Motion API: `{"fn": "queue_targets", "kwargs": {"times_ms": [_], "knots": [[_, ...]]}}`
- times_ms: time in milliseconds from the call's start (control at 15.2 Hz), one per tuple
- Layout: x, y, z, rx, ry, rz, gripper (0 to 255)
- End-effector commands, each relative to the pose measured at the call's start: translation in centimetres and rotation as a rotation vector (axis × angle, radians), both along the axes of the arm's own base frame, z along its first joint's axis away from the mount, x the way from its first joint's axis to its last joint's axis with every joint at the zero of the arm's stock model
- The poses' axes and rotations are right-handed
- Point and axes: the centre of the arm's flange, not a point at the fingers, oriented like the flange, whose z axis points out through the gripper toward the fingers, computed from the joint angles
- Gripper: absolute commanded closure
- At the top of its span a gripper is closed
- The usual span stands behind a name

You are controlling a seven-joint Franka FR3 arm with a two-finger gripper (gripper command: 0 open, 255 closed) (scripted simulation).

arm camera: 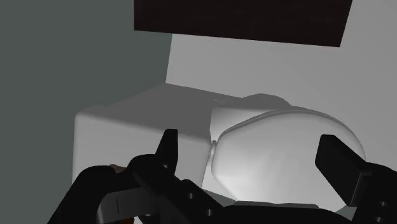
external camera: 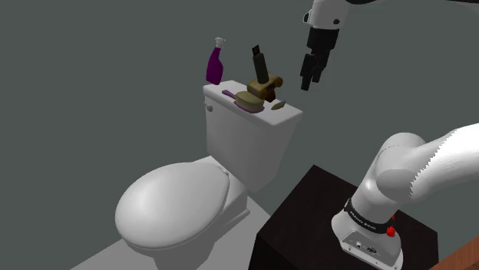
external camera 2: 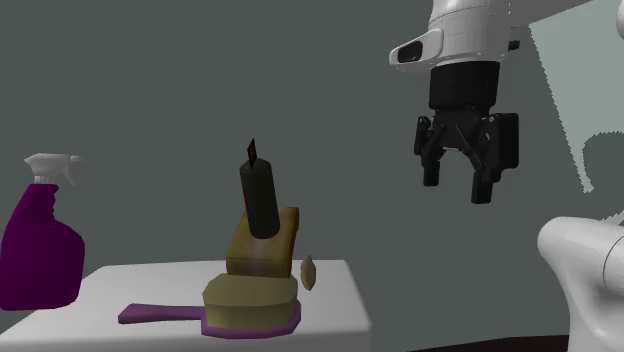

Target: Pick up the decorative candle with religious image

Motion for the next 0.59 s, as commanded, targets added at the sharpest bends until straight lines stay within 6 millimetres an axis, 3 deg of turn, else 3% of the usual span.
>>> {"fn": "queue_targets", "kwargs": {"times_ms": [0, 528], "knots": [[0.0, 0.0, 0.0, 0.0, 0.0, 0.0, 0], [6.6, -6.1, 1.2, 0.044, -0.158, 0.314, 0]]}}
